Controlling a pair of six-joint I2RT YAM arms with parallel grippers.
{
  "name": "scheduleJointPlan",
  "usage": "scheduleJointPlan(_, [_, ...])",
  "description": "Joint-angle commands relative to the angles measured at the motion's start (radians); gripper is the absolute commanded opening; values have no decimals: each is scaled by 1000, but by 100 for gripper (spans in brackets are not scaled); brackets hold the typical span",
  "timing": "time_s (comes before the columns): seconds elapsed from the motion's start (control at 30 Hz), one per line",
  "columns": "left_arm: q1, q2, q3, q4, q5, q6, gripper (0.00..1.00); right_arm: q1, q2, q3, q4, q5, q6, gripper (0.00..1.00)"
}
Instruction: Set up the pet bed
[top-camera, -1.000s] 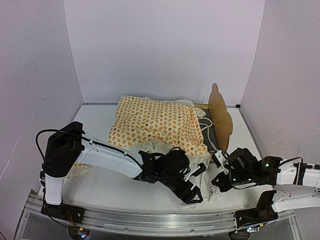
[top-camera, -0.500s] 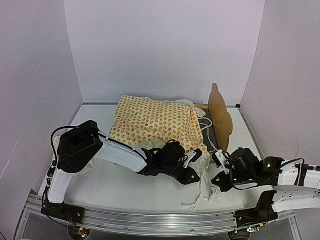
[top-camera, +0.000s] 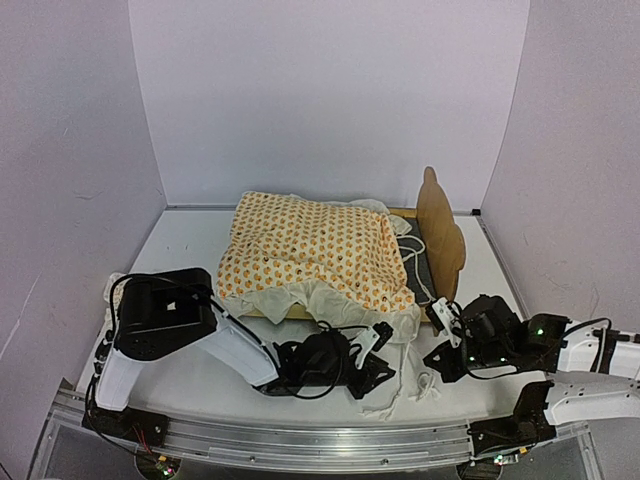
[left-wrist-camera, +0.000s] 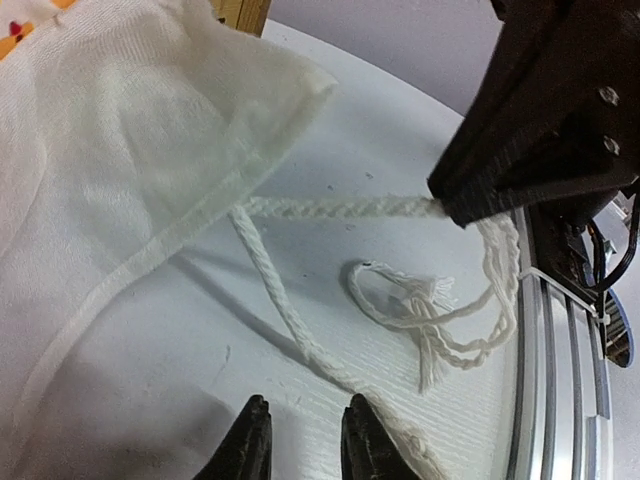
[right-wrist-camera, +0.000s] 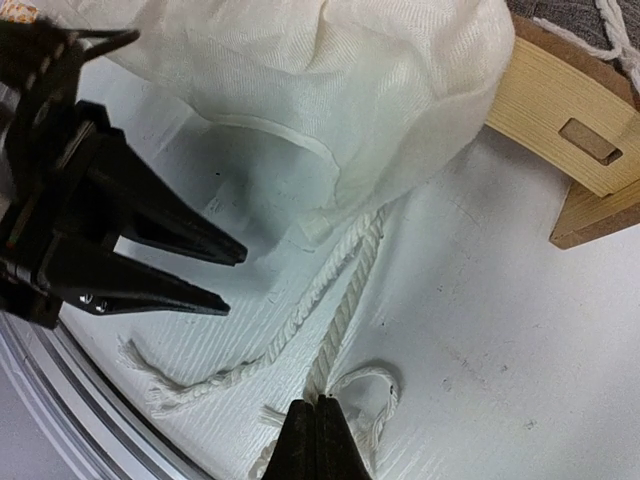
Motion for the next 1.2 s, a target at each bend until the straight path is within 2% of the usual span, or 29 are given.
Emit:
scheduleJointPlan(0.0, [-38,-17,-103,325,-220,114,27,-4,-15,30,36,36,-6,0])
scheduleJointPlan(0.03, [-39,-1,-115,366,-240,126,29,-4,-15,32,34,34,-5,0])
scheduleJointPlan(0.17, [-40,85,-69,421,-260,170,24,-5,-24,46,13,29,-2,0])
scheduleJointPlan(0.37, [-34,233,62,445,-325,273,18,-4,-24,73,-22,21,-14,0])
scheduleJointPlan(0.6, [-7,309,150,443,-383,350,11,-4,-19,90,-23,20,-8,0])
scheduleJointPlan(0.77, [22,263,136,443,-373,341,14,-4,-16,78,-17,29,-8,0])
scheduleJointPlan(0.87, [37,194,111,440,-352,273,22,-4,-12,62,0,31,-8,0])
scheduleJointPlan(0.97, [38,146,95,438,-297,228,25,-5,-6,53,15,28,-6,0])
scheduleJointPlan(1.17, [39,128,135,387,-274,134,33,-4,-14,50,17,25,-8,0])
